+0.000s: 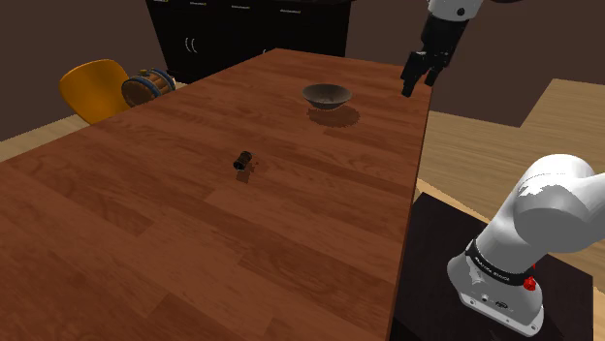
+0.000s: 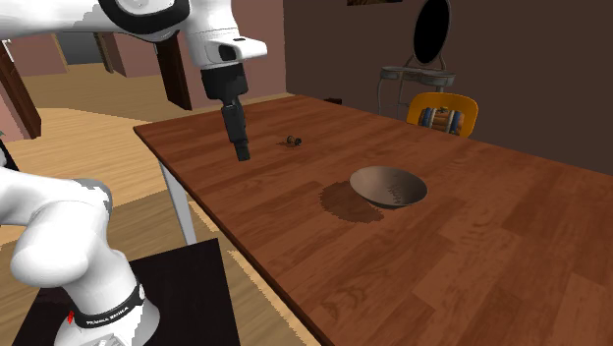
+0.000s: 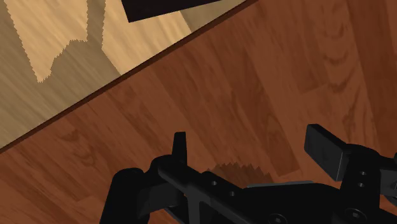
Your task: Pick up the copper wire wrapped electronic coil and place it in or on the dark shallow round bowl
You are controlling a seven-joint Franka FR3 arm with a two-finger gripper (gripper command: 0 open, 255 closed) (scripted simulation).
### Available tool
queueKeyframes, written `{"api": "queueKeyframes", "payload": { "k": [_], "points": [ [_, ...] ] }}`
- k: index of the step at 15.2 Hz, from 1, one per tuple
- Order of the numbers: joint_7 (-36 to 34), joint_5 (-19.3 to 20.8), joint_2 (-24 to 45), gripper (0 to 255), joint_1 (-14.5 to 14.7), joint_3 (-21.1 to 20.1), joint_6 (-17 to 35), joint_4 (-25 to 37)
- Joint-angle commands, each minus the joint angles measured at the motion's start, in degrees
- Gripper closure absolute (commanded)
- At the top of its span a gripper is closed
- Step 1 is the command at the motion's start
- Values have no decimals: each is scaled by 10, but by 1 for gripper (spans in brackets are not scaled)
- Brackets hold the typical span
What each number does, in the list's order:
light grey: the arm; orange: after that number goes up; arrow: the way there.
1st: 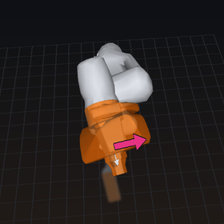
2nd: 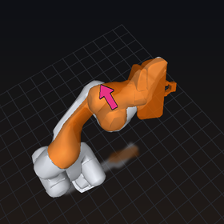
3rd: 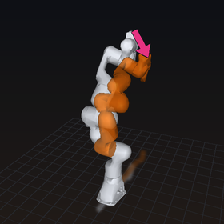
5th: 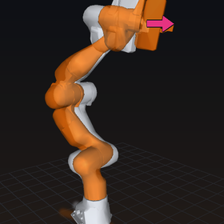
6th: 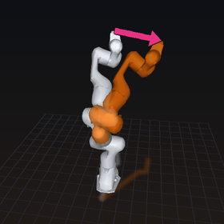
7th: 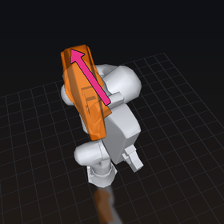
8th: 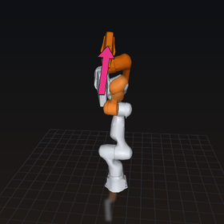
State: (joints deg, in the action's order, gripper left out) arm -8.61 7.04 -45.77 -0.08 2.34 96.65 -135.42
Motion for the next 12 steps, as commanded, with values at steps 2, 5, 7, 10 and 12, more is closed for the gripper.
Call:
{"api": "queueKeyframes", "payload": {
  "k": [2, 5, 7, 10, 12],
  "points": [
    [-19, -8, 7, 0, 2, -13, 5, -1],
    [-75, -30, 34, 0, 9, -51, 21, 3],
    [-112, -44, 56, 0, 13, -76, 32, 10],
    [-167, -61, 95, 0, 17, -112, 48, 26],
    [-204, -69, 125, 0, 19, -136, 59, 41]
  ]
}}
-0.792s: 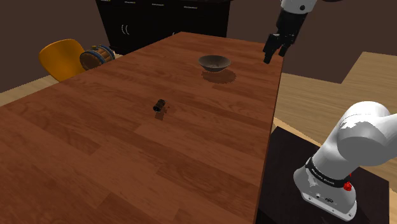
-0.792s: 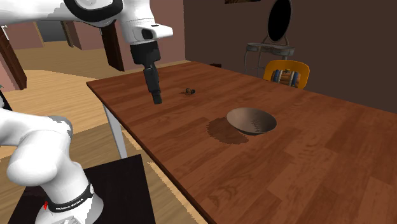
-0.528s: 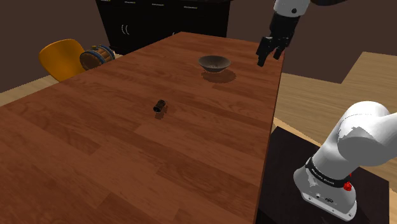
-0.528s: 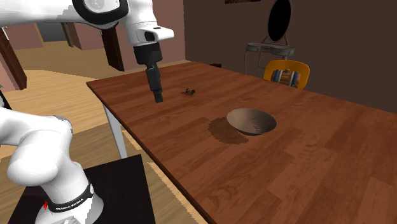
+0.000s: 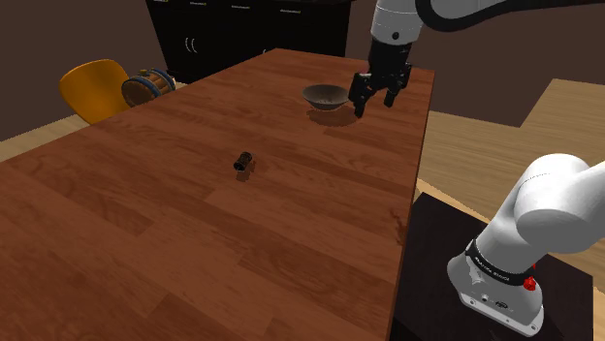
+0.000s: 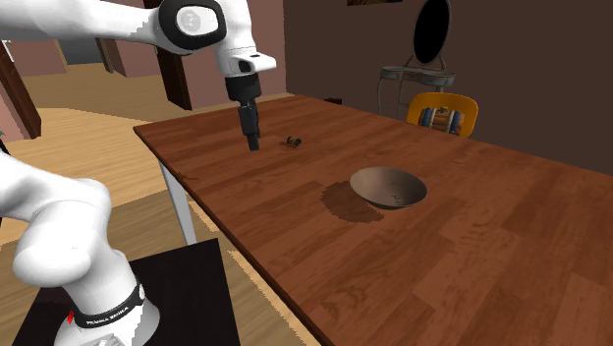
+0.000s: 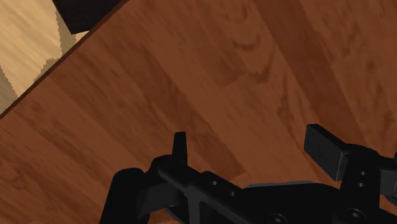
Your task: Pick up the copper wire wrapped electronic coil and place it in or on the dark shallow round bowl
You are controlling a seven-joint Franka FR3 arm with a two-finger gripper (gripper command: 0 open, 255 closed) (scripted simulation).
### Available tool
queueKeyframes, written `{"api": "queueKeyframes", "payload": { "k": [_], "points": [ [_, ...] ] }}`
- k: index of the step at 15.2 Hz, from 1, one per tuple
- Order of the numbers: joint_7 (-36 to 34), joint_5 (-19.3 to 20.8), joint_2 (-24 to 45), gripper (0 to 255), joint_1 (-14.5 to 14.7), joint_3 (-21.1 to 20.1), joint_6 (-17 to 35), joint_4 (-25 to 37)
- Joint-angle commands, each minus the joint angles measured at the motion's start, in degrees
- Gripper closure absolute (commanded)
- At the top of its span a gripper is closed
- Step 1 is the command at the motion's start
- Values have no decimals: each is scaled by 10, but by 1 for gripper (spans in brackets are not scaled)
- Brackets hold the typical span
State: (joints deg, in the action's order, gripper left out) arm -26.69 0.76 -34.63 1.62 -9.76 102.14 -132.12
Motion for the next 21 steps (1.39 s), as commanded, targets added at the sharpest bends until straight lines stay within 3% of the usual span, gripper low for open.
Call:
{"api": "queueKeyframes", "payload": {
  "k": [1, 11, 16, 21],
  "points": [
    [-42, -9, 29, 0, 3, -27, 9, 16],
    [-230, 3, 220, 0, 3, -133, 44, 149],
    [-329, 45, 337, 0, 13, -172, 42, 249],
    [-421, 101, 467, 0, 46, -189, 18, 376]
  ]
}}
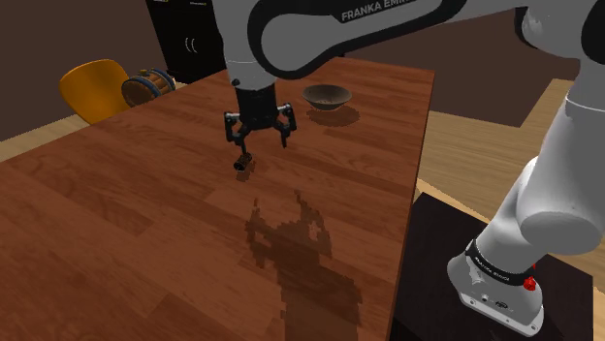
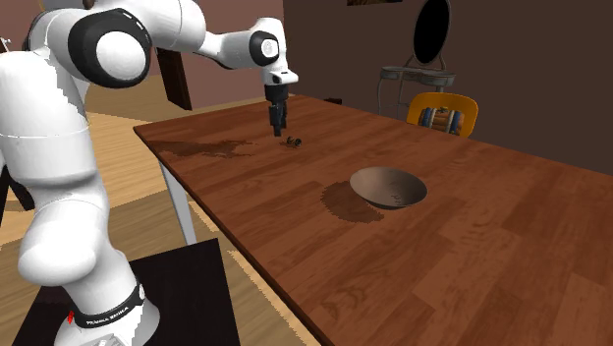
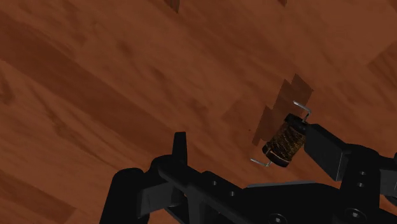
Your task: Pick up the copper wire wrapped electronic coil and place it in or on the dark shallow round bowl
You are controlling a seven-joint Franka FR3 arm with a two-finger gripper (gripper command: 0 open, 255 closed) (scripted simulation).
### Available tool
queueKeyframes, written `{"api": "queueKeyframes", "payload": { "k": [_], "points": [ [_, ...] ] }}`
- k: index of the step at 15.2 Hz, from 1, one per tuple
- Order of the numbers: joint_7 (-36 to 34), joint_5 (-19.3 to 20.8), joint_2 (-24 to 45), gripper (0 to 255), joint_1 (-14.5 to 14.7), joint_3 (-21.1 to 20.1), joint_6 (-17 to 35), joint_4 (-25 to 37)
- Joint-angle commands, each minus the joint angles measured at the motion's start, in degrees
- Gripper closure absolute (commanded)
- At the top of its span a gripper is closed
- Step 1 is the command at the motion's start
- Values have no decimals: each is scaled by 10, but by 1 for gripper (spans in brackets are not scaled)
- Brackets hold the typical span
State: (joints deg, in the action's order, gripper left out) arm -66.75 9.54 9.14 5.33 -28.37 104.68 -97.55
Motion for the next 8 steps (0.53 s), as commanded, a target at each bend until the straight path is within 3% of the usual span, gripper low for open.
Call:
{"api": "queueKeyframes", "payload": {
  "k": [1, 4, 8],
  "points": [
    [-37, 24, 56, 0, 19, -3, -14, 60],
    [-78, 56, 139, 0, 55, 1, -43, 159],
    [-80, 57, 141, 0, 53, 4, -21, 139]
  ]
}}
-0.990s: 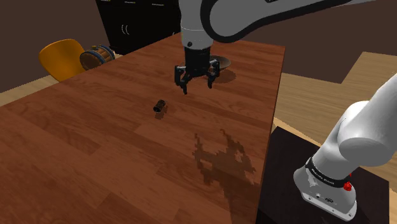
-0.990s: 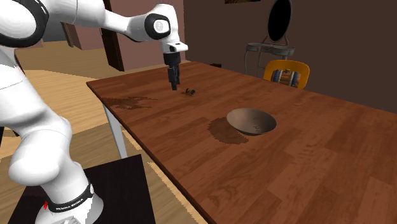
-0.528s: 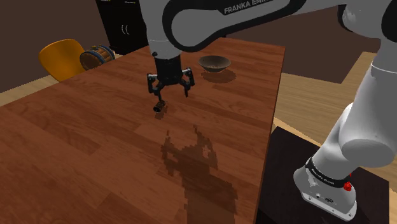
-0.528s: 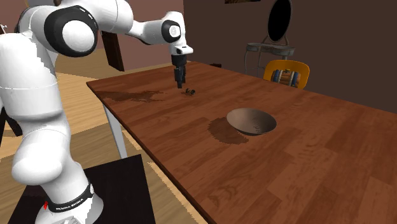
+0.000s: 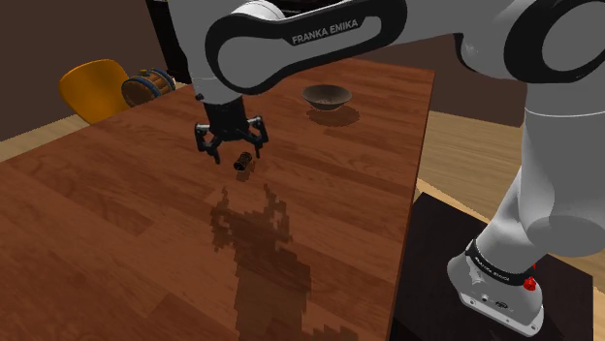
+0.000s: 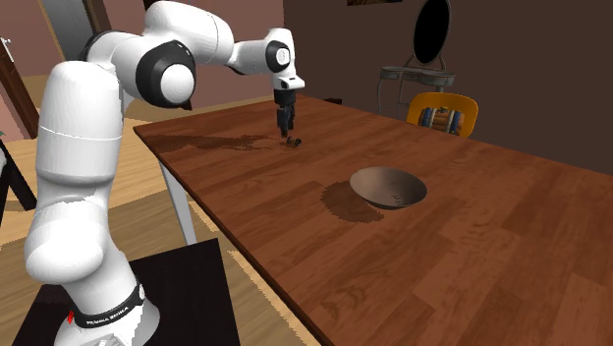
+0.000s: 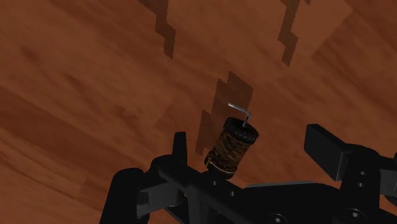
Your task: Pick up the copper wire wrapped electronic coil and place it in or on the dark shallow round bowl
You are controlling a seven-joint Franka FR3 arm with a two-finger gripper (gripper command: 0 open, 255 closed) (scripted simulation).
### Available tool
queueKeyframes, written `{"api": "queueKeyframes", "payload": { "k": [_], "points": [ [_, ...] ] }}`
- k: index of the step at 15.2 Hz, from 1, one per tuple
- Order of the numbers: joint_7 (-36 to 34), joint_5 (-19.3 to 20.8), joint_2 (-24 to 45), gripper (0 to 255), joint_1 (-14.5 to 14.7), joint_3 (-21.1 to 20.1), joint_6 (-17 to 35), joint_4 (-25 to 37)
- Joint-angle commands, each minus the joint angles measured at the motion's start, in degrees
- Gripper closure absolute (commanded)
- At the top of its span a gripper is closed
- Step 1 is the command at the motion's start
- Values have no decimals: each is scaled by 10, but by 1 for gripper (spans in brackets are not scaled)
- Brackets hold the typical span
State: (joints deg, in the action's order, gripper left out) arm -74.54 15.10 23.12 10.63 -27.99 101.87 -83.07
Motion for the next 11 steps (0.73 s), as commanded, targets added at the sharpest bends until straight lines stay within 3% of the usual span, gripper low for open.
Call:
{"api": "queueKeyframes", "payload": {
  "k": [1, 4, 11],
  "points": [
    [-3, 2, 2, 0, -1, 1, 15, -13],
    [-5, 4, 5, 0, -3, 3, 41, -36],
    [-5, 4, 5, 0, -3, 3, 41, -36]
  ]
}}
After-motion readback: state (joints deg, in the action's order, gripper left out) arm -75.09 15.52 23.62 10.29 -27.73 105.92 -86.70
